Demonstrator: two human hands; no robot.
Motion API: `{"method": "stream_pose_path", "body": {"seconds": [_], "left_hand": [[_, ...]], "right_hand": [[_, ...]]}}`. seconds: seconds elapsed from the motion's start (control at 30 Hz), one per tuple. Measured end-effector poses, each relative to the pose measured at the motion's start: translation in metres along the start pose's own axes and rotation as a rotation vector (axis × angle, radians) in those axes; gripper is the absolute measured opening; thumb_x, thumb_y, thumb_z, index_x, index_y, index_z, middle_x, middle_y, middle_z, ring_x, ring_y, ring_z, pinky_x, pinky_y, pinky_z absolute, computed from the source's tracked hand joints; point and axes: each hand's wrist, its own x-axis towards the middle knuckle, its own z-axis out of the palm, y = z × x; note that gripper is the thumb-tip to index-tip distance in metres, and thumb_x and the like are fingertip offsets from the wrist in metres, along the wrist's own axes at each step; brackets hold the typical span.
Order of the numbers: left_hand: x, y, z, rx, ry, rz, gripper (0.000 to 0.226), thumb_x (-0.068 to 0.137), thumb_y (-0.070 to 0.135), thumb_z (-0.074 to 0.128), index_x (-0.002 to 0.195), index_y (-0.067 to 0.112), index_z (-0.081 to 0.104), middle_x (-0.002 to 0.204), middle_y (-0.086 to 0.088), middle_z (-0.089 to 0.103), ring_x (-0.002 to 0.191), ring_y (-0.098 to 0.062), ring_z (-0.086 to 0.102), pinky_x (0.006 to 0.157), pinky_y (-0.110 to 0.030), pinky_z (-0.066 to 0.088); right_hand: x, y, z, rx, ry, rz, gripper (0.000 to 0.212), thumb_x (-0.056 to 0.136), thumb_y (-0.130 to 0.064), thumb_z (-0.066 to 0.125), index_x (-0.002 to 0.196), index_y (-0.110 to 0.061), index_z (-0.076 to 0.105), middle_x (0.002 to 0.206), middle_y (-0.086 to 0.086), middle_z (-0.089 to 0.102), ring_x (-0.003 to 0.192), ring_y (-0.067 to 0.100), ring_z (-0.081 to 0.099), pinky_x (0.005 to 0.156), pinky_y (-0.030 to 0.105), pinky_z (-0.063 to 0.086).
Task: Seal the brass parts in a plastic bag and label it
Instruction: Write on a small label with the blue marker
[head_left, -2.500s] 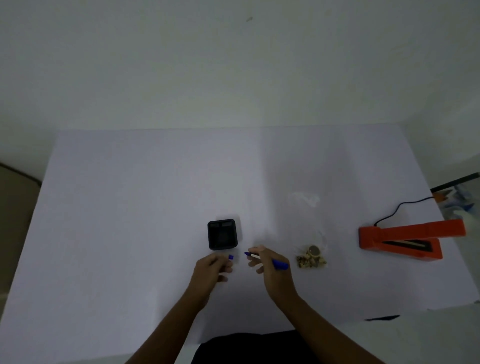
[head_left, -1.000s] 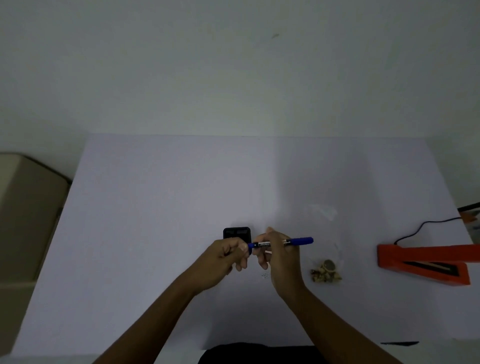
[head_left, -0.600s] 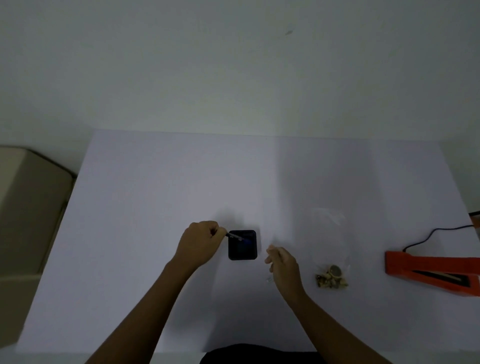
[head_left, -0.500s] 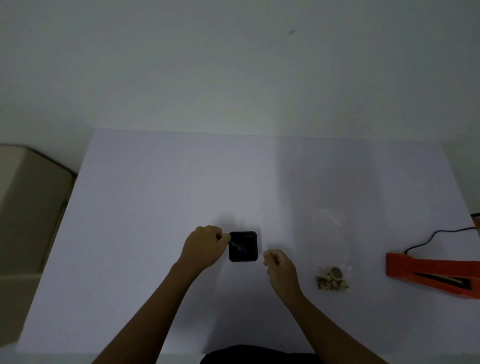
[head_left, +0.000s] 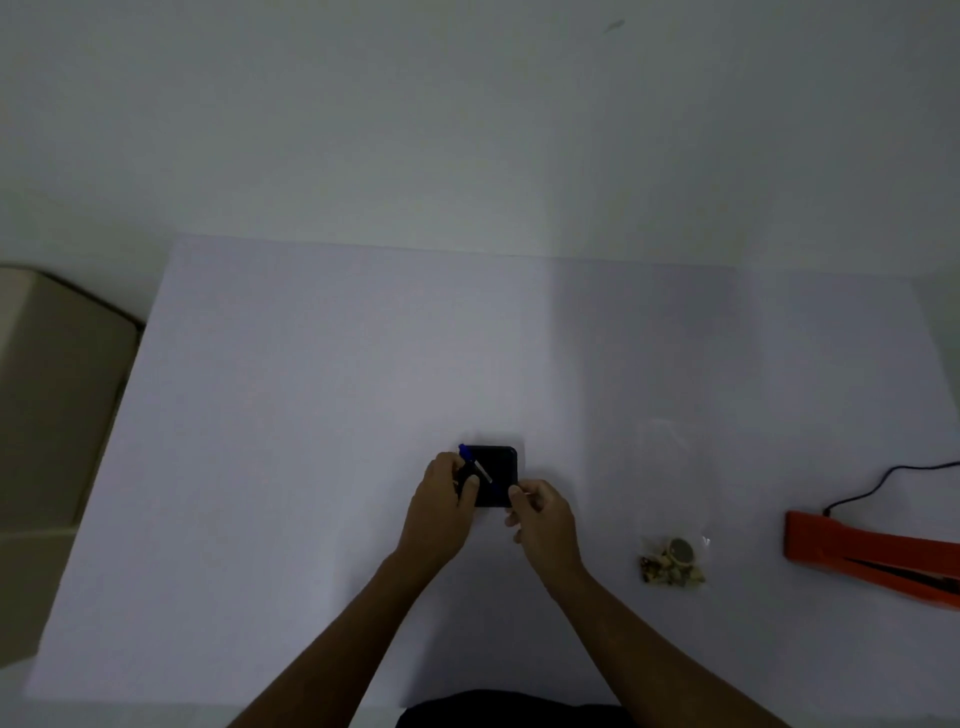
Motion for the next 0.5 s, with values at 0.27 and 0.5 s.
{"method": "stream_pose_path", "body": {"seconds": [0.27,0.5], "left_hand": [[0.048,0.023,-0.01,-0.154,0.024,0.083,0.046,0.098,0.006,0.049,0.142,0.009,0.039,0.129,0.006,0.049,0.117,-0.006,0.047,0.098,-0.013,0.034],[0.104,0.048,-0.026,-0.095,-0.021,0.06,0.047,0.096,0.004,0.048,0.141,0.007,0.035,0.128,-0.008,0.056,0.109,-0.014,0.053,0.089,-0.024,0.043]], "right_hand": [[0.054,-0.047,0.015,0.006,0.016,-0.071,0.017,0.099,-0.018,0.052,0.094,-0.011,0.066,0.085,0.017,0.071,0.071,0.022,0.065,0.057,0.033,0.056],[0.1,-0.093,0.018,-0.011,-0.022,-0.055,0.023,0.093,-0.005,0.049,0.108,-0.008,0.065,0.096,0.016,0.072,0.076,0.021,0.066,0.063,0.036,0.056]]}}
